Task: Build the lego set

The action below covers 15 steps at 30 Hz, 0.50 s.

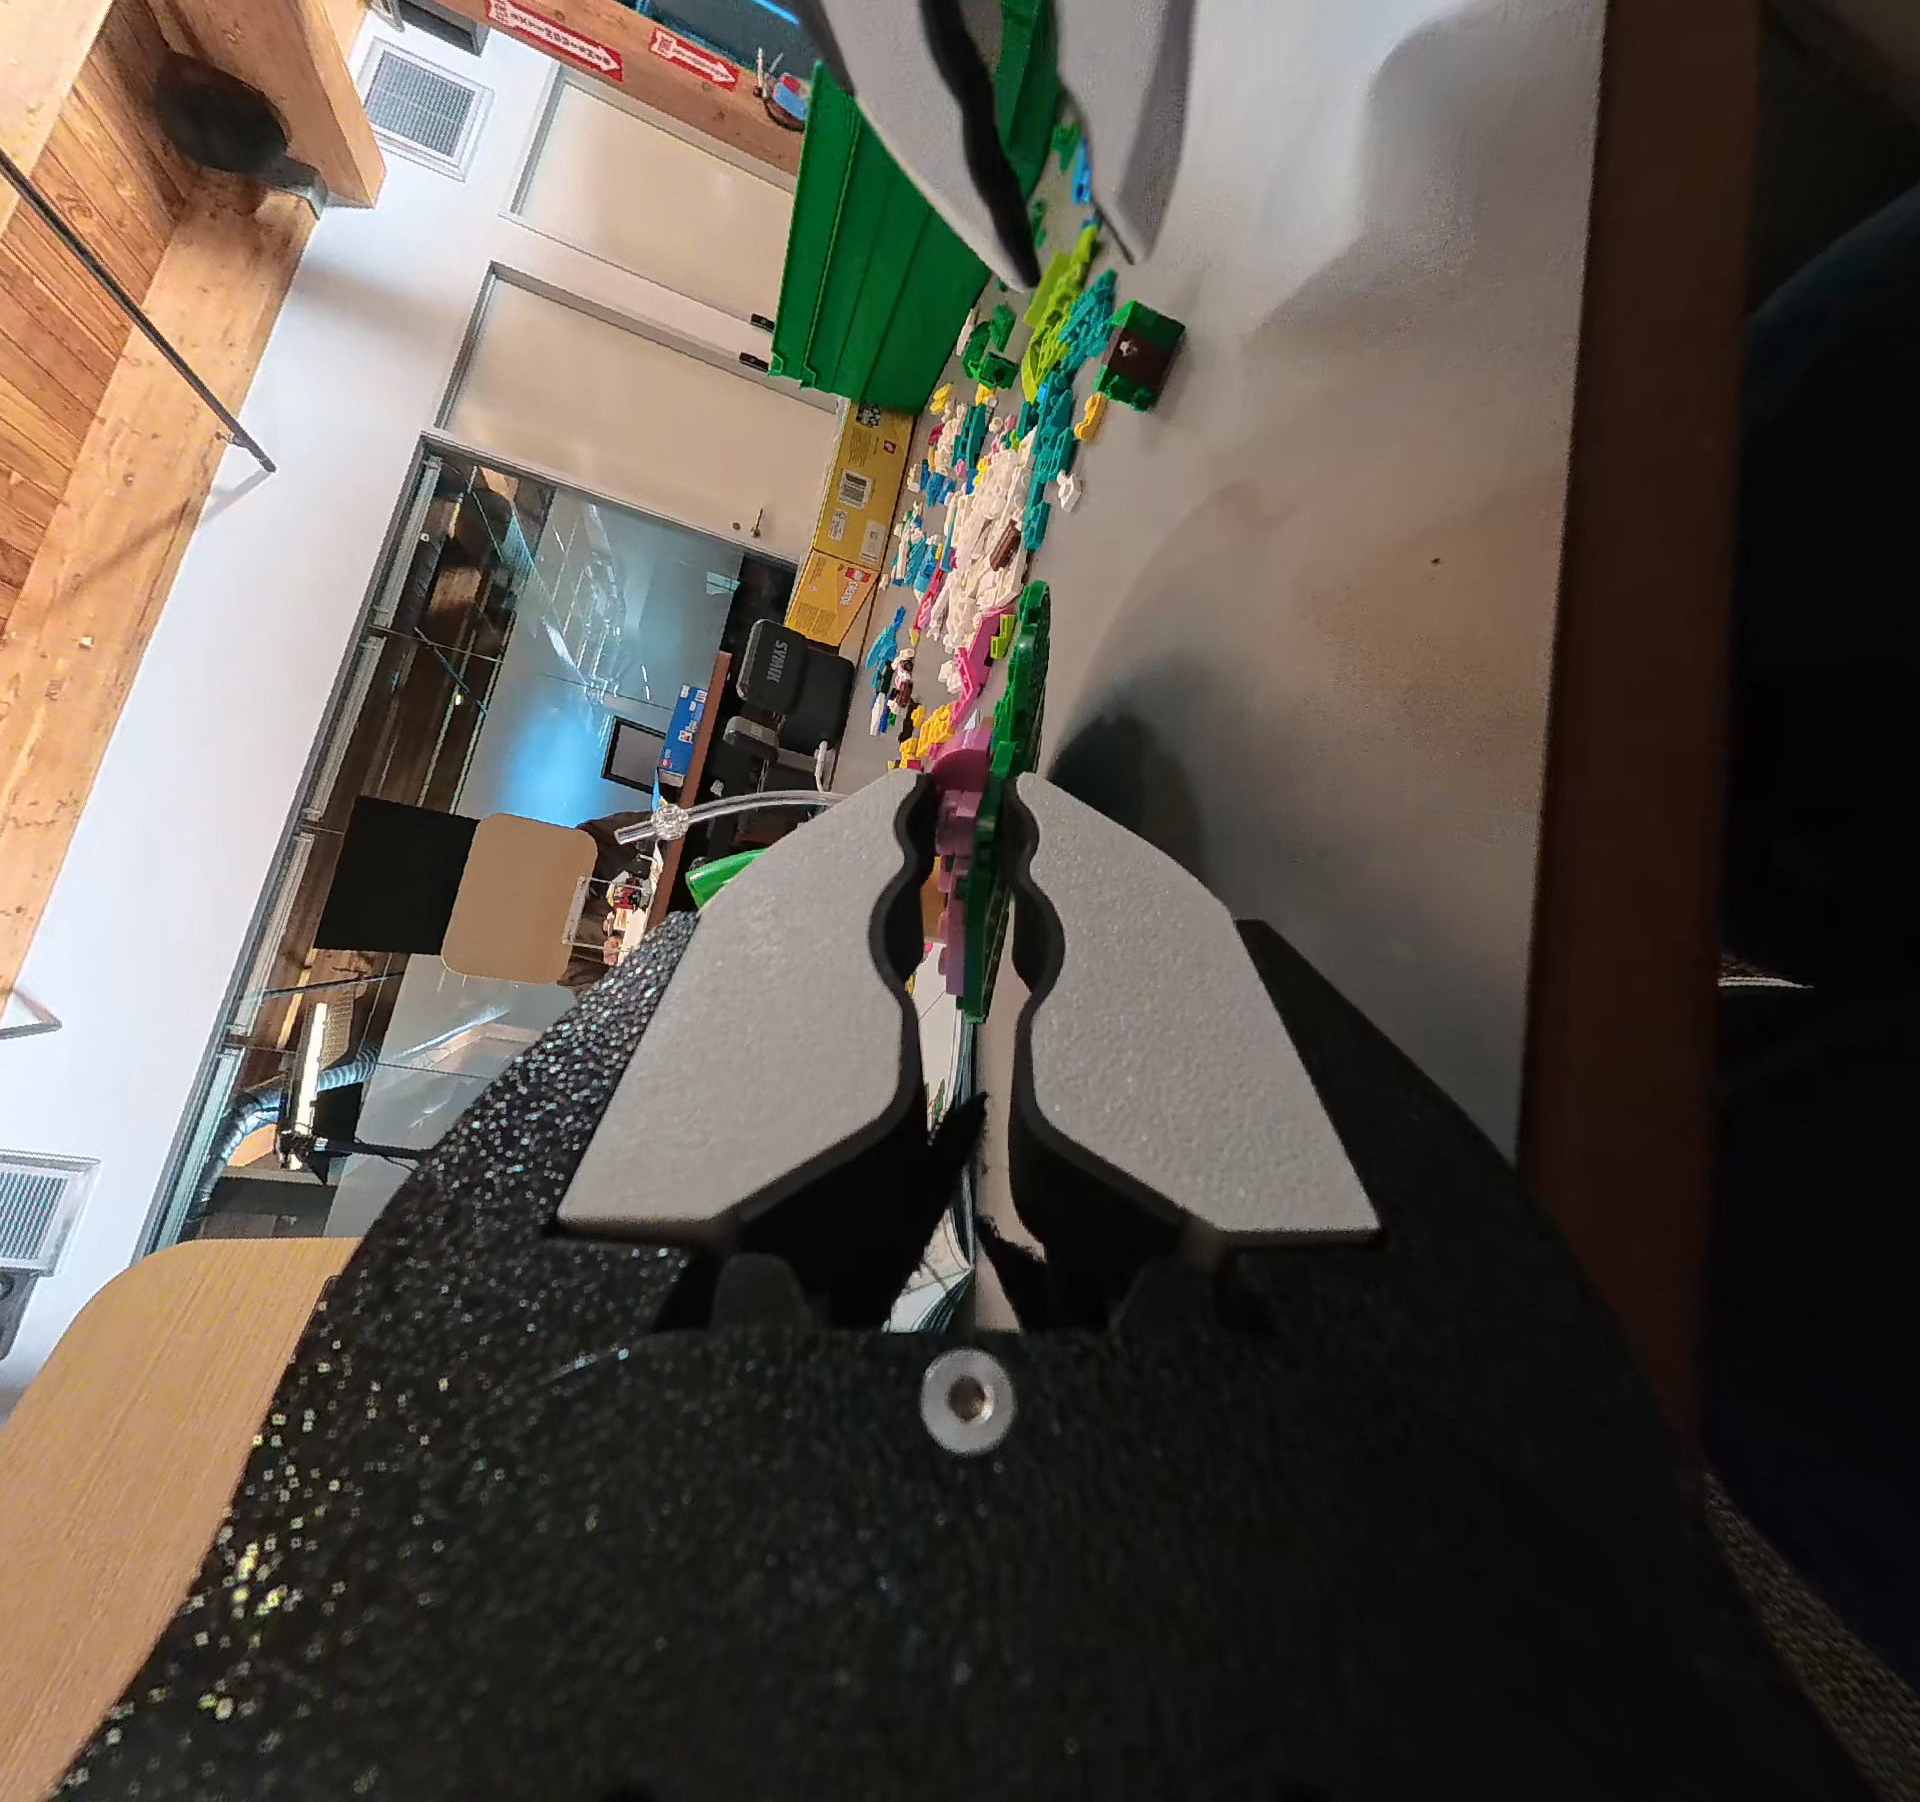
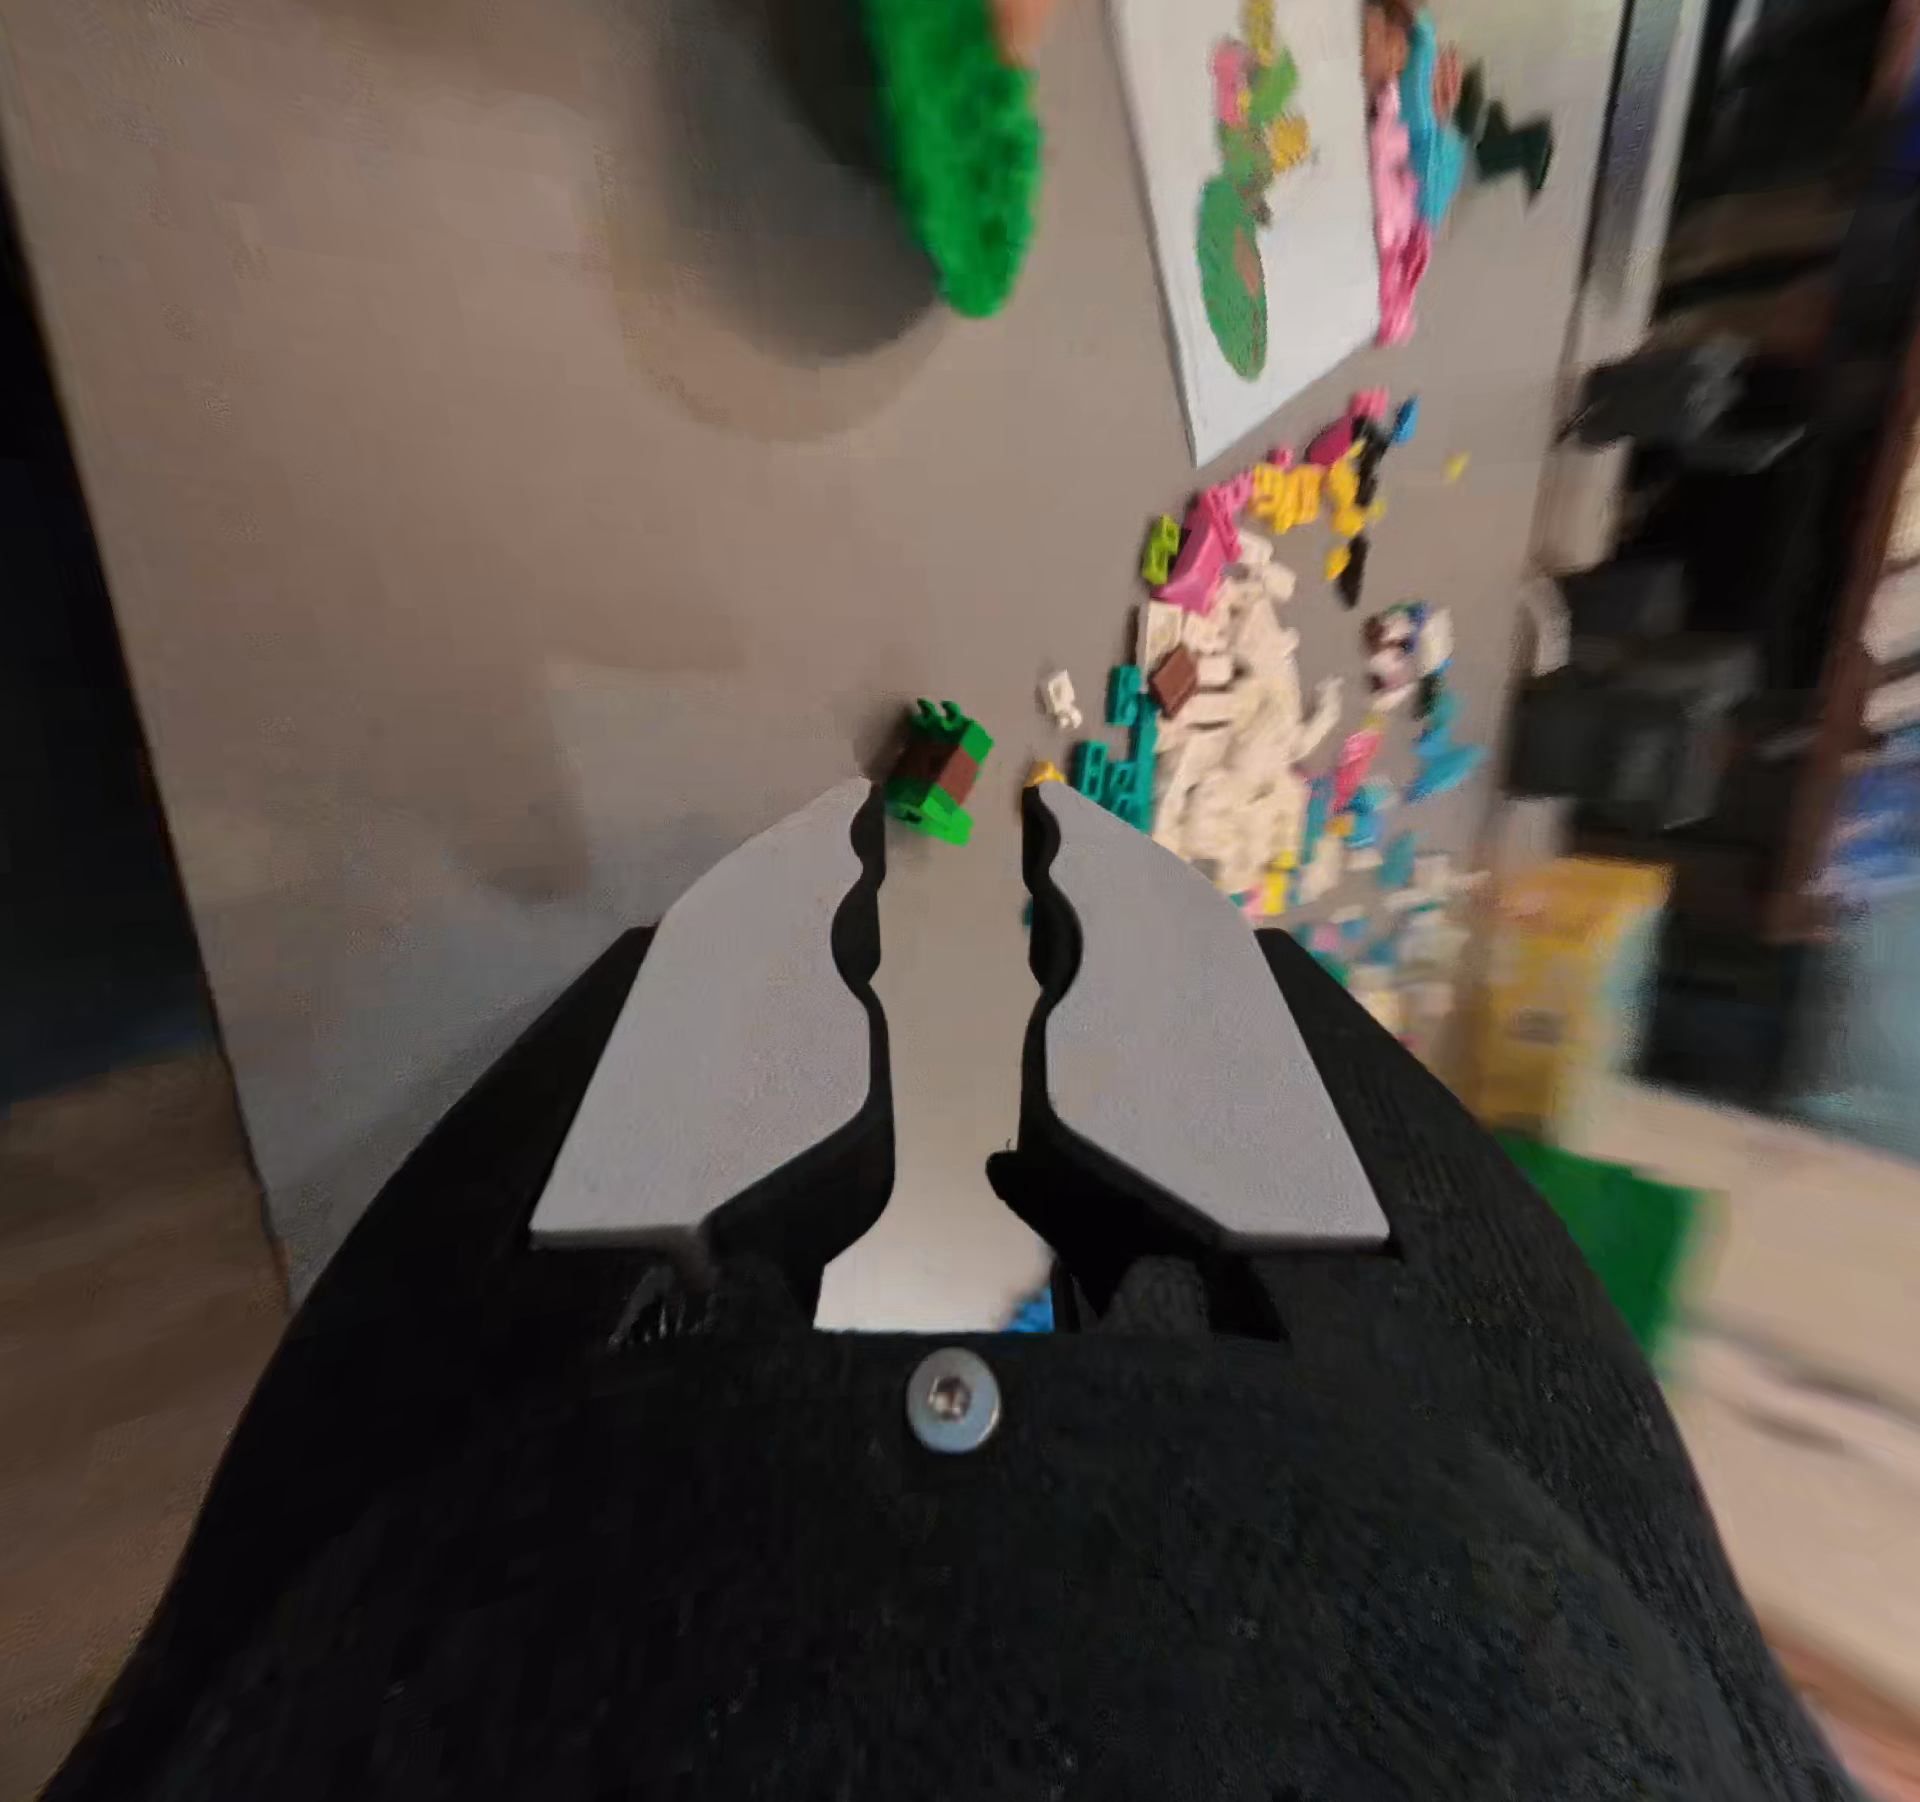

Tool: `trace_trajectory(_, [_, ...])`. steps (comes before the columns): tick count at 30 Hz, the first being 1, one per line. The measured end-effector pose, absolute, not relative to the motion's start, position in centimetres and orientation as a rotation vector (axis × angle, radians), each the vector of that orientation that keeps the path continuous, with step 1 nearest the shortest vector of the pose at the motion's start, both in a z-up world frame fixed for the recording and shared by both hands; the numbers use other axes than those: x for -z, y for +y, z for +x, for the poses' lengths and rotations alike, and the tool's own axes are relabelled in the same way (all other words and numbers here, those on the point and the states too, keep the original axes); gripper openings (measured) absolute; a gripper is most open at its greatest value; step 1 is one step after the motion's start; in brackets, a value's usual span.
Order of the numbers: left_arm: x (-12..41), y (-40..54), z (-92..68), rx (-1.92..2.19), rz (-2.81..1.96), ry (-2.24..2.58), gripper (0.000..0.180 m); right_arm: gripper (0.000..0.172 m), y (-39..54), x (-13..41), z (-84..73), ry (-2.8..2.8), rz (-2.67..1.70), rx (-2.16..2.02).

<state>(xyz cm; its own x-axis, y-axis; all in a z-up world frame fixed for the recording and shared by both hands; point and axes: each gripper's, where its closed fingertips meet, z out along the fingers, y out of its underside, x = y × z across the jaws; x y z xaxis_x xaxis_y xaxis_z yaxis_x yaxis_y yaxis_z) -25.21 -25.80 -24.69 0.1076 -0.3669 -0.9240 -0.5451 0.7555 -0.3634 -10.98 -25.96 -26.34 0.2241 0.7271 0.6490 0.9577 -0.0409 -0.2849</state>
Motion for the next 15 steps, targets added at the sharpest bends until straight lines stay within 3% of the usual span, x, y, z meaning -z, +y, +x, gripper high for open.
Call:
trace_trajectory(6, [24.7, -25.9, -25.2, -0.144, -0.772, 1.507, 0.012, 0.032, -24.5, 26.4, -9.8, -0.952, -2.269, -0.556])
trace_trajectory(11, [24.7, -26.0, -25.2, -0.141, -0.771, 1.508, 0.012, 0.038, -24.7, 28.5, -9.5, -1.051, -2.289, -0.576])
trace_trajectory(15, [24.7, -26.0, -25.2, -0.140, -0.768, 1.510, 0.012, 0.033, -24.9, 29.3, -10.1, -1.125, -2.256, -0.543])
